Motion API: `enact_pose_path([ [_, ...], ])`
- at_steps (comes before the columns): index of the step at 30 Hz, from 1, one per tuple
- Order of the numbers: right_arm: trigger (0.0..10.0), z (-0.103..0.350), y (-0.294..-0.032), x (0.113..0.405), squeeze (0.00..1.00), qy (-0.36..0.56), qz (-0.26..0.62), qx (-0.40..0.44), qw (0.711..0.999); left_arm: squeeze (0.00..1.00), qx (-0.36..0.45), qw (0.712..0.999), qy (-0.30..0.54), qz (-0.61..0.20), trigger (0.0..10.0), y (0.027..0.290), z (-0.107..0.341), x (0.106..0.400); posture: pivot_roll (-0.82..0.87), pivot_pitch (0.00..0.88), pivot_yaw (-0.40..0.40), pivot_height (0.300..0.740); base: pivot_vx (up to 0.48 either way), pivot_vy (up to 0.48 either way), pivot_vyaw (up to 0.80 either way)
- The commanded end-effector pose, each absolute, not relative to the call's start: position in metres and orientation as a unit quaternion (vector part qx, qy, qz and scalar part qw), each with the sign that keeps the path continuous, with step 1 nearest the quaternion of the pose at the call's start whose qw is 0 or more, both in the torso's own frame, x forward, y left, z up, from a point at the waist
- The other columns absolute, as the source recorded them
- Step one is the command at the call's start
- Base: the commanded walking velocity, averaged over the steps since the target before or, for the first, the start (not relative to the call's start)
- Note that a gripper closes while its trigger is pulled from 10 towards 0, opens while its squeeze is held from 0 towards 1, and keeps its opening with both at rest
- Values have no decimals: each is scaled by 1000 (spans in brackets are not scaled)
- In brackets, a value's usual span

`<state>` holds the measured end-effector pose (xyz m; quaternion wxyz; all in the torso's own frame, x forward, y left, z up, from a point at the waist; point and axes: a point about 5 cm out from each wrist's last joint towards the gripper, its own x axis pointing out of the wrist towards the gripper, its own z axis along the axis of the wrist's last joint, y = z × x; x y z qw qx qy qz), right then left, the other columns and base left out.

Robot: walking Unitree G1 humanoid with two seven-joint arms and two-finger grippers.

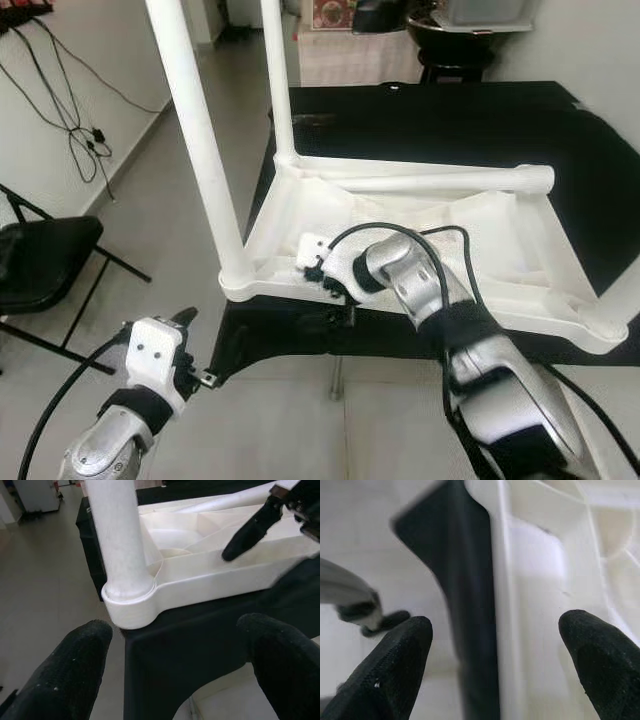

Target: Building children table

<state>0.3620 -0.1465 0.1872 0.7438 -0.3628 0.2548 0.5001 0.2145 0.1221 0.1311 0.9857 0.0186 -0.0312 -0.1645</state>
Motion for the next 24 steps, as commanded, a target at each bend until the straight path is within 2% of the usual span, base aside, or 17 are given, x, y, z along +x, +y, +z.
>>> enact_pose_path([
  [1,10000,185,-146,363,0,265,497,-366,741,0,26,985,-31,-165,10000,122,132,212,-52,119,30,740,0,0,0],
  [5,10000,189,-161,365,0,294,473,-369,744,0,25,985,-27,-169,10000,121,132,210,-57,126,34,740,0,0,0],
  [21,10000,199,-189,369,0,333,440,-340,762,0,23,984,-22,-173,10000,119,131,212,-92,124,35,740,0,0,0],
  [22,9020,199,-190,369,0,336,436,-340,763,0,23,984,-22,-174,10000,119,131,213,-93,123,35,740,0,0,0],
  [24,9020,198,-190,369,0,338,433,-341,763,0,23,984,-22,-174,10000,119,131,213,-94,123,35,740,0,0,0],
])
